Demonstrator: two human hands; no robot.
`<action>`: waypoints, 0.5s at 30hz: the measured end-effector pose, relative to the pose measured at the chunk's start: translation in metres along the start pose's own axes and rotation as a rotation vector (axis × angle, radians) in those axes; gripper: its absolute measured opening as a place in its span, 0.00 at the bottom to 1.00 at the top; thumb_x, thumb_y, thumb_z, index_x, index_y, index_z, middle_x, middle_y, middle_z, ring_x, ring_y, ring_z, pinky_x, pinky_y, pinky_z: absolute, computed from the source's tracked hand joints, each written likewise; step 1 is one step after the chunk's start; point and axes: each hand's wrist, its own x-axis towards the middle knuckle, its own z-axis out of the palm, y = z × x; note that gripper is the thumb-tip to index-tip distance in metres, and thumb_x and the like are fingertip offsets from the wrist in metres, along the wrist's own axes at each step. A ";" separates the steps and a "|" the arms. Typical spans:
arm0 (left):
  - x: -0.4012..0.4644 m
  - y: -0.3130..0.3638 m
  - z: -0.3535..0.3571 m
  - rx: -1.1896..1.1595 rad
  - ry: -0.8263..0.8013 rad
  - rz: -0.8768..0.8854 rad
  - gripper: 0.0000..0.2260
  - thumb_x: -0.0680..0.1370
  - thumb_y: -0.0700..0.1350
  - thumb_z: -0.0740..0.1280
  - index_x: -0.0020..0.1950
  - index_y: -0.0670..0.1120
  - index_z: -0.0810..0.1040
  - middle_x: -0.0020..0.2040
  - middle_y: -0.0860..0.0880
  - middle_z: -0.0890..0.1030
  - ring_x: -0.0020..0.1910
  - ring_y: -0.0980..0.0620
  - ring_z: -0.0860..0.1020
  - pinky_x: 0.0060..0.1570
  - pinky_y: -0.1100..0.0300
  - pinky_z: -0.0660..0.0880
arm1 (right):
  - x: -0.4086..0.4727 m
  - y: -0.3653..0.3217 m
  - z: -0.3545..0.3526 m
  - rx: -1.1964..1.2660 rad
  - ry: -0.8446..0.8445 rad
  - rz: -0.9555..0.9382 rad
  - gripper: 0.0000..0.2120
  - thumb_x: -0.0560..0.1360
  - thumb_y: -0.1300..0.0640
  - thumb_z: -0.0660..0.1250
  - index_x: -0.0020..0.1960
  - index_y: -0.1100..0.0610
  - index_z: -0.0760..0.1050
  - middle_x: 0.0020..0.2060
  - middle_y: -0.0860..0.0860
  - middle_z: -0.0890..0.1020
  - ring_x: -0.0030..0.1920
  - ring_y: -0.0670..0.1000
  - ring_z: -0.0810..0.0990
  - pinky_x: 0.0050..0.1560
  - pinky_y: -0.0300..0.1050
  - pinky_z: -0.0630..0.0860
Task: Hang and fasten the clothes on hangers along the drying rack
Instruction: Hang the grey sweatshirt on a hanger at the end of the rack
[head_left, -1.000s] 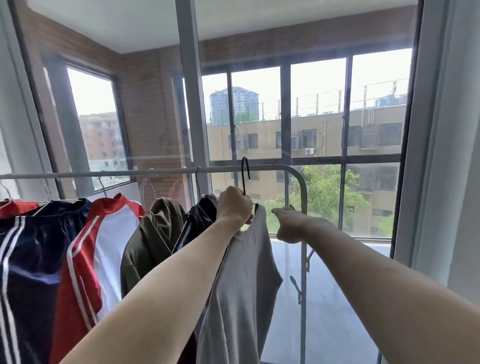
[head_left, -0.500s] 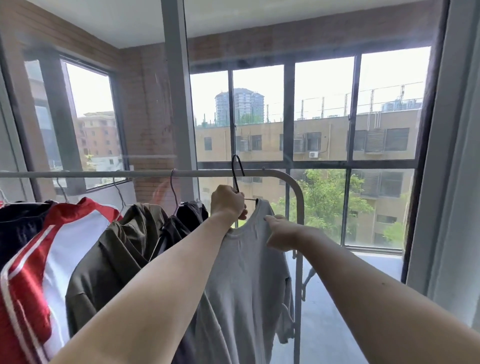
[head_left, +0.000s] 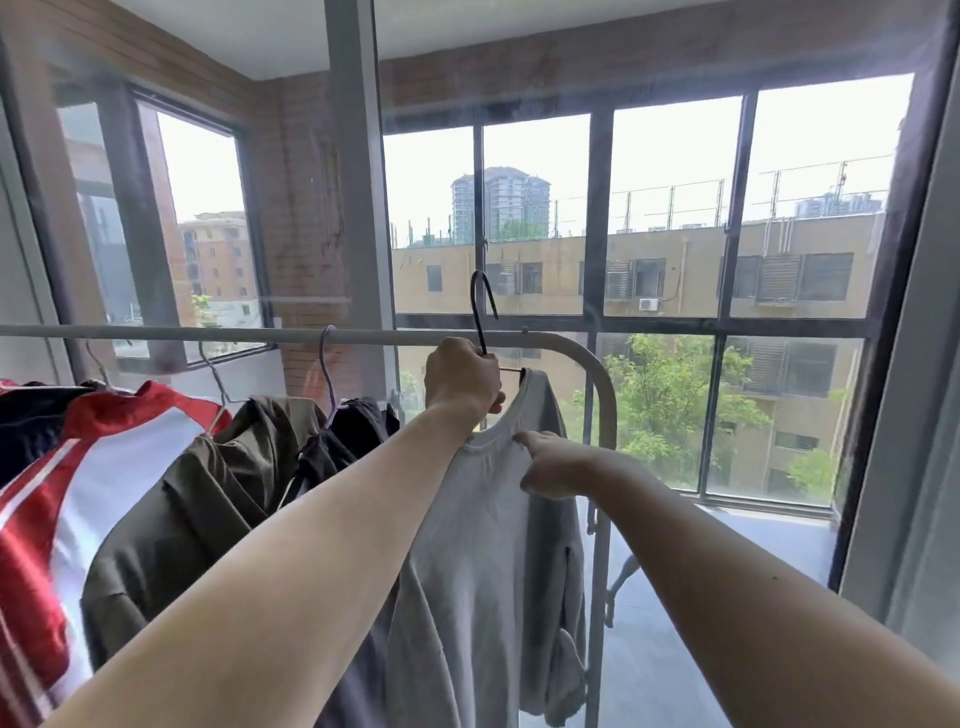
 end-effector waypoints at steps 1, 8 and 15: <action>0.001 -0.001 0.001 0.007 0.006 -0.006 0.11 0.80 0.39 0.66 0.39 0.40 0.78 0.36 0.39 0.84 0.28 0.44 0.83 0.33 0.47 0.83 | 0.002 0.000 0.000 0.012 0.001 -0.005 0.38 0.74 0.65 0.58 0.79 0.50 0.48 0.78 0.52 0.53 0.74 0.58 0.62 0.65 0.51 0.71; 0.008 -0.025 0.011 0.035 0.018 -0.110 0.08 0.78 0.37 0.67 0.42 0.35 0.80 0.33 0.38 0.83 0.28 0.41 0.84 0.33 0.44 0.83 | 0.017 0.006 0.004 -0.015 0.000 0.018 0.22 0.75 0.64 0.57 0.69 0.61 0.61 0.45 0.50 0.68 0.50 0.53 0.73 0.41 0.45 0.68; 0.011 -0.048 0.028 0.123 0.020 -0.119 0.06 0.76 0.38 0.68 0.41 0.37 0.80 0.33 0.39 0.83 0.30 0.40 0.84 0.32 0.45 0.83 | 0.023 0.006 0.018 0.010 -0.049 0.053 0.22 0.75 0.64 0.56 0.69 0.61 0.61 0.47 0.49 0.70 0.47 0.47 0.70 0.46 0.41 0.65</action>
